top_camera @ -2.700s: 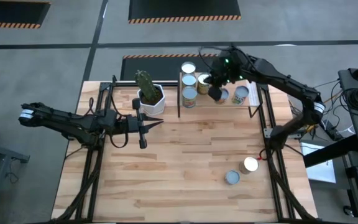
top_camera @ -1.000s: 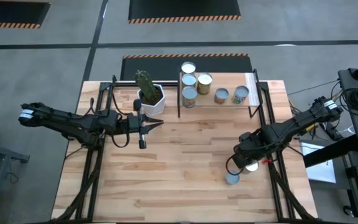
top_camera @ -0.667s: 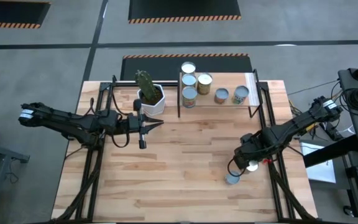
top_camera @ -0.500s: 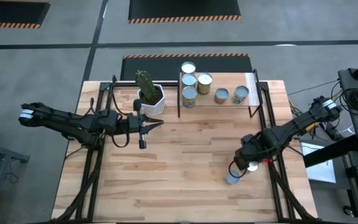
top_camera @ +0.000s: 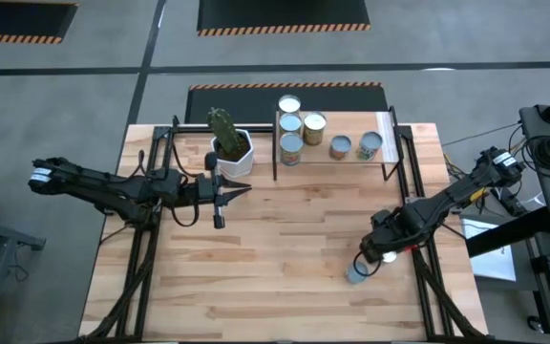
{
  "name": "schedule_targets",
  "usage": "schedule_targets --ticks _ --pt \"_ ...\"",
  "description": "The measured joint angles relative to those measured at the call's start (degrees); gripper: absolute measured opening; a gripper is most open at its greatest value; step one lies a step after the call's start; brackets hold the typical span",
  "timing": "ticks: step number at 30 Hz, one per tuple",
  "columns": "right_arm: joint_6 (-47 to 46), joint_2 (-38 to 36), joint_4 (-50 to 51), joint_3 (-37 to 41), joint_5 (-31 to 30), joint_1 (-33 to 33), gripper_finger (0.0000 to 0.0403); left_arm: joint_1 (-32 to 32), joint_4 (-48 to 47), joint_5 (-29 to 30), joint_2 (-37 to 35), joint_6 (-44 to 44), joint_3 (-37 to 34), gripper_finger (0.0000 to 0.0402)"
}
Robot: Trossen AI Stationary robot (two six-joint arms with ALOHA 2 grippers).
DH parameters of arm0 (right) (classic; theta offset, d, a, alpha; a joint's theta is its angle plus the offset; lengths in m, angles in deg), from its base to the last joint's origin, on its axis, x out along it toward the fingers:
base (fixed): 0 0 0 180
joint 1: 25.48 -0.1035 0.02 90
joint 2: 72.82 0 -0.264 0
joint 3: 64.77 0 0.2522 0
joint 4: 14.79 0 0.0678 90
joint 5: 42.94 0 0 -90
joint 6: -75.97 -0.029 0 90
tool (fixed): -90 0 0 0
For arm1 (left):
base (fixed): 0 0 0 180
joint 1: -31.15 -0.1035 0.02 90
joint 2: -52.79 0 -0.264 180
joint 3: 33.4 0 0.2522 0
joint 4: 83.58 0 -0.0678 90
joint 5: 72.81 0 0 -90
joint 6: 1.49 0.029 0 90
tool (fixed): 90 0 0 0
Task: Pick and place cans onto a shelf
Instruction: Put the canned peaches on the shelf
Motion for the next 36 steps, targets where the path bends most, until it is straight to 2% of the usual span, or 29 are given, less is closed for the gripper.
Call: schedule_targets --ticks 6,13,19,24,28,36 --pt "-0.35 0.0 -3.92 3.64 -0.36 0.0 0.0369 0.0 0.02 0.0 0.0 0.0 0.0 0.0006" --pt "-0.39 0.0 -7.48 4.93 -0.29 0.02 0.0299 0.0 0.01 0.02 0.0 0.0 0.0 0.0006" --pt "2.2 0.0 -4.9 3.75 -0.35 0.22 0.0303 0.0 0.02 0.02 0.0 0.0 0.0 0.0006" --pt "5.59 -0.07 5.43 -2.21 -1.6 1.72 0.0333 0.02 0.04 0.02 0.0 0.0 0.0 0.0006" --pt "9.61 -0.08 11.96 -9.15 -5.14 4.39 0.0327 0.01 0.1 0.02 0.0 0.0 0.0 0.0006" --pt "25.16 1.01 12.98 -21.99 -13.45 13.66 0.0315 0.0 0.5 0.02 0.0 0.0 0.0 0.0006"
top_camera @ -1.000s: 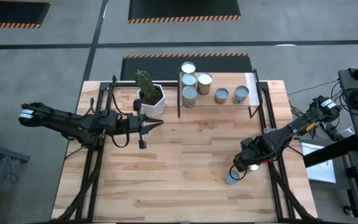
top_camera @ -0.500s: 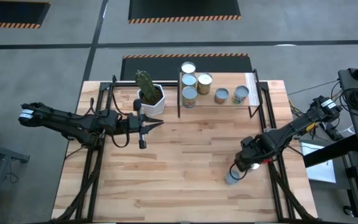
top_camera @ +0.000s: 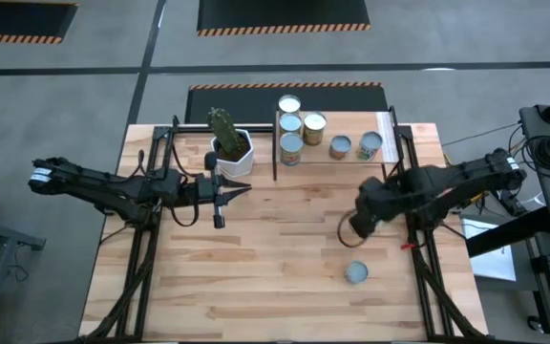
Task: Pick and place cans onto a shelf
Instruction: Put the canned peaches on the shelf
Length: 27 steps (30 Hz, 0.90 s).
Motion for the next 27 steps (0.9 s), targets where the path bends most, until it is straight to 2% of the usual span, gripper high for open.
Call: schedule_targets --ticks 8,16,22,27 --pt "24.93 8.65 0.63 -13.14 -1.56 10.67 0.032 0.01 0.0 0.0 0.0 0.0 0.0 0.0006" --pt "51.79 19.38 6.38 -28.75 -1.57 18.91 0.0321 0.01 -0.02 0.0 0.0 0.0 0.0 0.0006" --pt "65.22 26.15 6.61 -39.26 -1.51 24.74 0.0322 0.02 -0.02 0.0 0.0 0.0 0.0 0.0006" --pt "71.74 31.27 7.59 -45.05 -1.47 28.72 0.0322 0.0 -0.02 0.0 0.0 0.0 0.0 0.0006"
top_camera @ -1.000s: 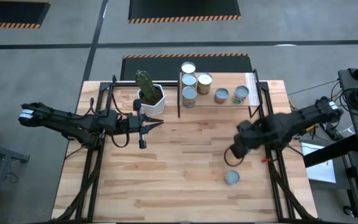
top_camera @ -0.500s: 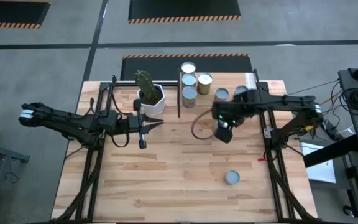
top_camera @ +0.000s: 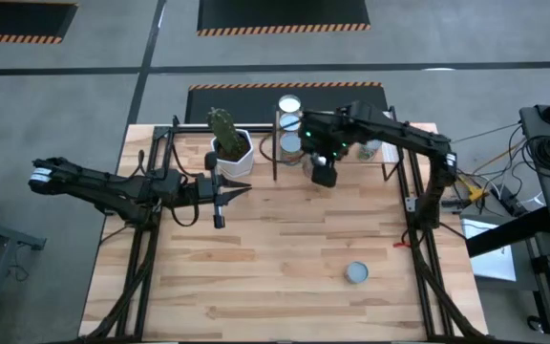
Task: Pick and place cans onto a shelf
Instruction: Put the canned peaches on the shelf
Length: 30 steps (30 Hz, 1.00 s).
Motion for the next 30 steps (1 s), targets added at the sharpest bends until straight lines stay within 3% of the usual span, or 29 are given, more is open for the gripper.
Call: schedule_targets --ticks 8,30 --pt "5.2 3.99 1.67 -2.77 0.03 3.99 0.0322 0.0 -0.04 0.0 0.0 0.0 0.0 0.0006" --pt "10.06 4.48 -1.24 -2.7 0.03 7.8 0.0322 0.0 -0.05 0.0 0.0 -0.02 0.0 0.0006"
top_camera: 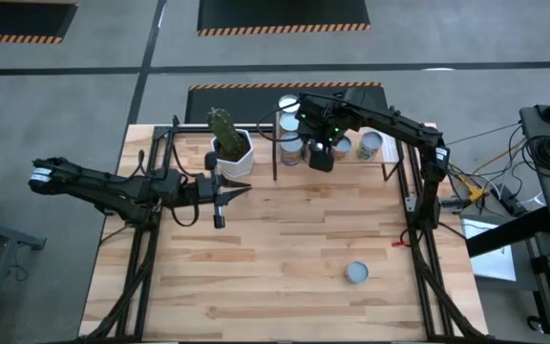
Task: Pick and place cans onto a shelf
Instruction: Put the canned peaches on the shelf
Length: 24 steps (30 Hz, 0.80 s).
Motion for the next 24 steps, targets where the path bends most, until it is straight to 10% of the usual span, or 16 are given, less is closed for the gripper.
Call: schedule_targets --ticks 24 --pt "0.63 0.0 -2.02 0.03 -0.51 0.48 0.0322 0.0 0.01 0.0 0.0 0.0 0.0 0.0006"
